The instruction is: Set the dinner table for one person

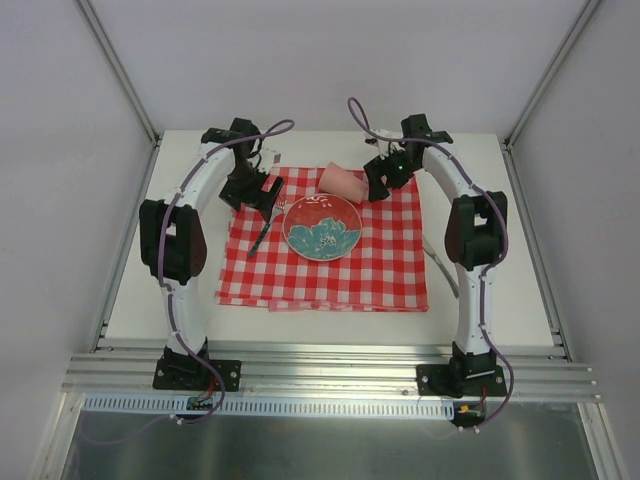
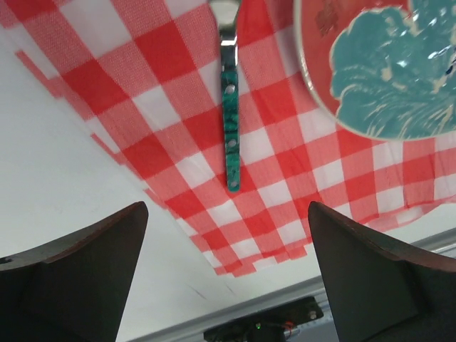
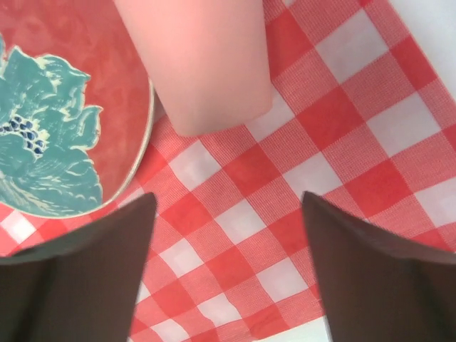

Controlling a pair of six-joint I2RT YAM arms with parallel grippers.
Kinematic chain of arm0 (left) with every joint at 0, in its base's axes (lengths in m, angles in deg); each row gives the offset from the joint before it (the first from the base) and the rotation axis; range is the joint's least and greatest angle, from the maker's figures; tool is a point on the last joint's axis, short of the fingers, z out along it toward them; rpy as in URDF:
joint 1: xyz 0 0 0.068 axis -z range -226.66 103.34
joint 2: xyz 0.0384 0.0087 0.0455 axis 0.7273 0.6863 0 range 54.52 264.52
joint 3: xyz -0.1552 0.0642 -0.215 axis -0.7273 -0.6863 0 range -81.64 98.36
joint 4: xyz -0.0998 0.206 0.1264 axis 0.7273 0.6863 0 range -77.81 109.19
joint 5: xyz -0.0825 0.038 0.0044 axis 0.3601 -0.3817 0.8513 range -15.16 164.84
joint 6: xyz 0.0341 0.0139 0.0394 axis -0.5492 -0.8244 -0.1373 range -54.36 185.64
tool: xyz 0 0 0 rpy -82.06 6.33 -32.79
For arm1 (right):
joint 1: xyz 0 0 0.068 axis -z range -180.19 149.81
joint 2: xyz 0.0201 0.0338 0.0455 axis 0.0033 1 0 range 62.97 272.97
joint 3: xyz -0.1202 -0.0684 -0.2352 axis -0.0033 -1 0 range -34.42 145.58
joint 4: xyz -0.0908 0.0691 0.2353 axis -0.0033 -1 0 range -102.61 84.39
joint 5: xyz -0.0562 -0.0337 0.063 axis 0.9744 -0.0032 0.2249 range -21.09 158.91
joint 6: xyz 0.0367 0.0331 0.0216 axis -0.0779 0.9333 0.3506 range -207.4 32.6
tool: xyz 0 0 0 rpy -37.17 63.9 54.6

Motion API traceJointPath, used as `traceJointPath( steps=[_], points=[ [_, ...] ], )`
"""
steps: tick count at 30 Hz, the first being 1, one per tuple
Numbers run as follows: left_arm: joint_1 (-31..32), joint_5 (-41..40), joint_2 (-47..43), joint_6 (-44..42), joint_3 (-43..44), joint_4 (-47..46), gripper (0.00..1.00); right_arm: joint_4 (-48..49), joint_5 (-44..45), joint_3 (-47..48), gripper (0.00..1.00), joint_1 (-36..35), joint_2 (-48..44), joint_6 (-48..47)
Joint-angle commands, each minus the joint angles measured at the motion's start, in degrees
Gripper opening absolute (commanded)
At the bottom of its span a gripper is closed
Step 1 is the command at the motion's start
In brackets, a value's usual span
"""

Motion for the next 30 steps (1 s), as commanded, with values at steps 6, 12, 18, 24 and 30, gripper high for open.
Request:
traceJointPath(
  steps=[6, 12, 18, 24, 30],
  points=[
    [0.41, -2.02, -2.07, -0.06, -3.92, 3.13, 0.97, 4.66, -8.18, 9.57, 1.00, -2.39, -0.14, -2.60],
    [0.41, -4.92, -5.94, 0.12, -9.38, 3.04, 0.98, 5.73, -8.97, 17.12, 0.97, -4.67, 5.57, -5.05],
    [0.49, -7.12, -8.49, -0.32, -12.99, 3.13, 0.98, 5.02, -8.36, 18.71, 0.97, -7.40, 10.50, -6.29],
    [0.58, -8.00, -9.29, 0.12, -14.31, 3.13, 0.98, 5.02, -7.66, 19.33, 0.97, -8.19, 12.87, -4.97],
    [0.58, -7.82, -8.67, 0.47, -13.35, 3.04, 0.99, 5.20, -5.73, 19.94, 0.97, -8.45, 14.10, -4.36]
  ],
)
